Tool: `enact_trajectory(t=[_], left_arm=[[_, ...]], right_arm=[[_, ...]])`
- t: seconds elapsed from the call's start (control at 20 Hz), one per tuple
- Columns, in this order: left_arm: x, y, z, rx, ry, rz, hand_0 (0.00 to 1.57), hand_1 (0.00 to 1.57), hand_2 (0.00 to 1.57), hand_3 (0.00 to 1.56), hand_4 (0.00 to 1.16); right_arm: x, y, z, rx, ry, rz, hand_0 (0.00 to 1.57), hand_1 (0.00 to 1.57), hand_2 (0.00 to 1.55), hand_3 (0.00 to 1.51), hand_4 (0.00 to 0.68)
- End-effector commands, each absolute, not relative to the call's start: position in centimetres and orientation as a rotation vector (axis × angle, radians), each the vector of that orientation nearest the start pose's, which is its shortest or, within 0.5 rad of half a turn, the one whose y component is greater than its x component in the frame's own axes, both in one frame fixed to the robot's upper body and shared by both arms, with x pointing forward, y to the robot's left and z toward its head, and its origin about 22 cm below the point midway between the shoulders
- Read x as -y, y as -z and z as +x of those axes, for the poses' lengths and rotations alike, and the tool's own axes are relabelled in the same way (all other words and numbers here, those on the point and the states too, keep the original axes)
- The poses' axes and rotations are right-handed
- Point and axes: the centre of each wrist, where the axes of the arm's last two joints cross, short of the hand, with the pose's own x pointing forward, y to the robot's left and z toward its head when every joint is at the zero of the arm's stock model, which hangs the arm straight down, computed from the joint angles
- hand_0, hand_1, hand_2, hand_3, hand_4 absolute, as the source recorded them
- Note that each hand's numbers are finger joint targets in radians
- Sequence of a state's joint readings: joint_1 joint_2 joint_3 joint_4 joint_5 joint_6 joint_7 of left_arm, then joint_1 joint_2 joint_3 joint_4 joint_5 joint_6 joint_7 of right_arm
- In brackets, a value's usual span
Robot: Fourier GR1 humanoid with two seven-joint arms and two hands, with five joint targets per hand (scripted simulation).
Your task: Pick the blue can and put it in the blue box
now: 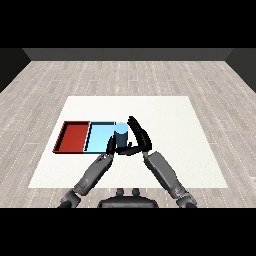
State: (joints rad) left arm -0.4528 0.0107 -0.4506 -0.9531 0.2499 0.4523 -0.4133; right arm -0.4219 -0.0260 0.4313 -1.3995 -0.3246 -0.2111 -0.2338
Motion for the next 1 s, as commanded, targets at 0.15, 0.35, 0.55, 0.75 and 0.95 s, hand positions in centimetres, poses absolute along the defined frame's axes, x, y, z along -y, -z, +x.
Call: enact_trajectory(t=[0.15,0.35,0.55,0.75,0.95], left_arm=[[-9.8,3.8,31.3,1.745,0.144,0.038,1.57,1.57,1.57,1.49,1.12],[-10.7,3.2,32.6,1.732,0.169,0.076,1.57,1.57,1.57,1.49,1.13],[-14.5,2.8,34.0,1.712,0.167,0.146,1.57,1.57,1.57,1.49,1.14],[-16.8,2.7,34.3,1.679,0.175,0.245,1.57,1.57,1.57,1.5,1.13],[-23.0,2.7,35.8,1.569,0.086,0.359,1.57,1.57,1.57,1.5,1.12]], right_arm=[[15.3,-5.9,26.8,1.931,-0.063,0.432,0.0,0.0,0.0,0.0,0.0],[15.8,-8.4,25.2,1.973,0.054,0.41,0.0,0.0,0.0,0.0,0.0],[19.4,-9.0,24.7,2.013,0.081,0.377,0.0,0.0,0.0,0.0,0.0],[24.2,-7.0,24.7,2.036,0.143,0.27,0.0,0.0,0.0,0.0,0.0],[22.4,-6.6,24.1,1.997,0.183,0.28,0.0,0.0,0.0,0.0,0.0]])
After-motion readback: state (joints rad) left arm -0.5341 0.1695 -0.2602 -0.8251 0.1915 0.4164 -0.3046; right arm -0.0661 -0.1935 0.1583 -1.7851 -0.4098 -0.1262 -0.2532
